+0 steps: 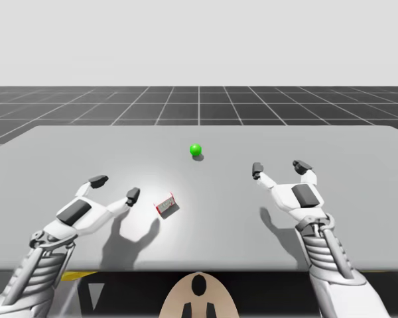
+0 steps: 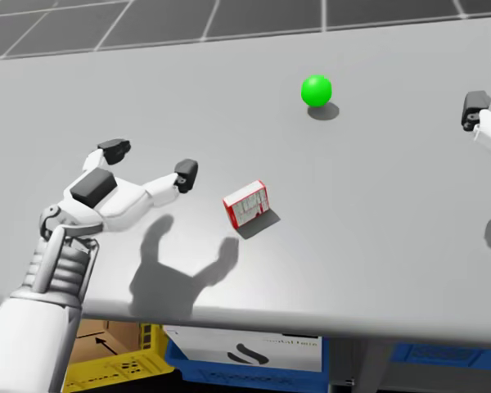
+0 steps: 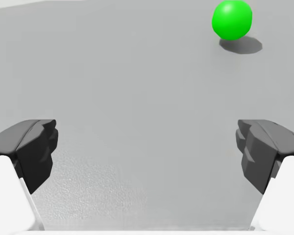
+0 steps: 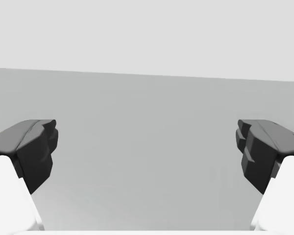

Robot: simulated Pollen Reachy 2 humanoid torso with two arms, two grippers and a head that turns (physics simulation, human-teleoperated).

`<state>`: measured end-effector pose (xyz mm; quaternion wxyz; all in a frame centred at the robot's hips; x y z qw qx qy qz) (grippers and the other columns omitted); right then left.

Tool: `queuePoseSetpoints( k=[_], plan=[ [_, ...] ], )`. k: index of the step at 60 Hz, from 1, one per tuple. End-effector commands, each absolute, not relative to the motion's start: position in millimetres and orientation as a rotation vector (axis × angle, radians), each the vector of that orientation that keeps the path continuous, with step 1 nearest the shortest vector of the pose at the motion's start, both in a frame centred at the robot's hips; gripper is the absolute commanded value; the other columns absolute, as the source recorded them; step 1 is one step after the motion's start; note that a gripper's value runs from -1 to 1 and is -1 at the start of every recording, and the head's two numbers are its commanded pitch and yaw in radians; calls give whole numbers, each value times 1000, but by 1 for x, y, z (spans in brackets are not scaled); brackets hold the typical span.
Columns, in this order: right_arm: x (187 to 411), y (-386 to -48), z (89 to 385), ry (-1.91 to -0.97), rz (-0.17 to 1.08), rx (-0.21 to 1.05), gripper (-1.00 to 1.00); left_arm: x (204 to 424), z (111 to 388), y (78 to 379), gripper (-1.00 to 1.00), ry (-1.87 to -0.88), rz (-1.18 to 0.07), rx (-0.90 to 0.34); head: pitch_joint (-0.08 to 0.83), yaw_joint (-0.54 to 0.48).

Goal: Watch the red light. When it turns green, pick up the object.

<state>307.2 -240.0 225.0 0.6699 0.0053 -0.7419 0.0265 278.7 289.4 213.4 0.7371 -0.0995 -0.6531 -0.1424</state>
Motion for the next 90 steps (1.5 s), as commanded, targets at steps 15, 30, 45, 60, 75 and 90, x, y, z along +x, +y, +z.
queuePoseSetpoints(
  k=[15,30,45,60,75,90],
  plan=[
    [310,-242,225,-1678,51,10,-1000,242,180,273,-1000,-1130,-523,-461,686,210],
    [309,-243,226,-1678,56,6,-1000,264,168,244,-1000,-1096,-583,-436,679,214],
    [308,-244,228,-1684,53,7,-1000,296,161,219,-1000,-1082,-583,-430,679,203],
    [308,-244,229,-1685,58,18,-1000,311,155,207,-1000,-1058,-577,-425,681,189],
    [307,-245,231,-1689,53,39,-1000,311,153,201,998,-1058,-601,-423,672,185],
    [306,-245,232,-1692,54,37,-1000,307,152,202,1000,-1059,-622,-420,627,188]
  ],
)
